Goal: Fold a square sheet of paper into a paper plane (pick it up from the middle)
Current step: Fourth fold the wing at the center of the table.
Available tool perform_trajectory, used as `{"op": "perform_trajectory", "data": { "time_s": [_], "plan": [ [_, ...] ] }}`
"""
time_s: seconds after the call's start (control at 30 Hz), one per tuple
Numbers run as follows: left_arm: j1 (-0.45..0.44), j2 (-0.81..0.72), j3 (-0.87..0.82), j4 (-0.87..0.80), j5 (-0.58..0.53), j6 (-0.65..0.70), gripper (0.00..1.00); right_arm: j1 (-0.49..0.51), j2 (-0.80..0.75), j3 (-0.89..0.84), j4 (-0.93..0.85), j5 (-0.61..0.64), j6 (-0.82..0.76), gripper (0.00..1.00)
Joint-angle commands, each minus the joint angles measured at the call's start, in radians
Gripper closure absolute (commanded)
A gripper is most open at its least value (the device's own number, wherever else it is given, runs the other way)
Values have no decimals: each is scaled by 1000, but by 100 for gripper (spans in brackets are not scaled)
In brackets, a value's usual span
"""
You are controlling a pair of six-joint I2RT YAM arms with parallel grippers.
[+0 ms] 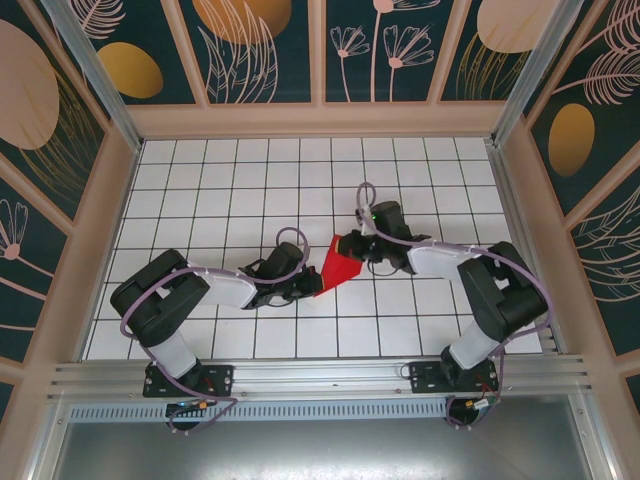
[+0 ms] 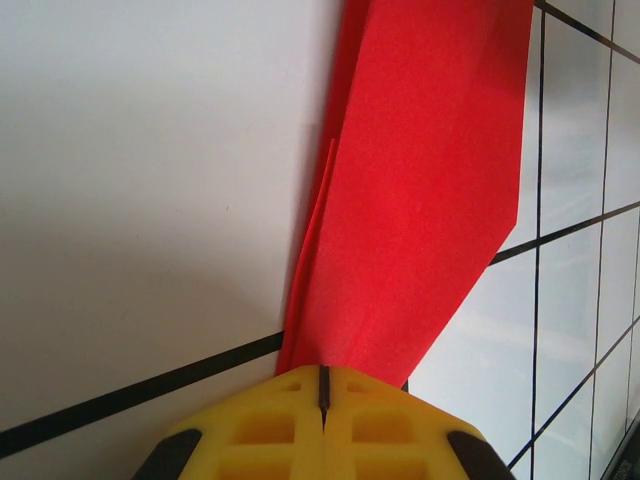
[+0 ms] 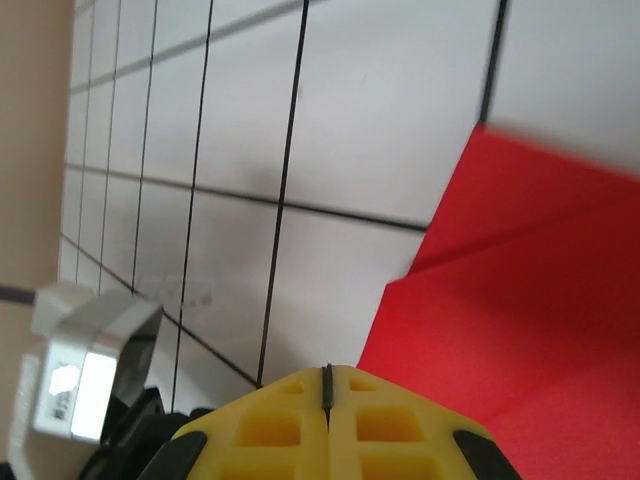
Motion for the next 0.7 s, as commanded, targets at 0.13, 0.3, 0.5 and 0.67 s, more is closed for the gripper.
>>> {"op": "perform_trajectory", "data": {
  "time_s": [0.13, 0.3, 0.5, 0.67],
  "plan": [
    [-3, 41, -21, -151, -8, 17, 100, 25, 154, 62, -2, 1, 5, 98],
    [-2, 40, -28, -149, -6, 17, 100, -109, 216, 60, -3, -7, -9, 98],
    [-3, 38, -22, -143, 4, 26, 100, -272, 280, 154, -69, 56, -45, 98],
    [-2, 26, -2, -144, 10, 46, 100, -278, 207, 189, -108, 79, -44, 97]
  ]
}}
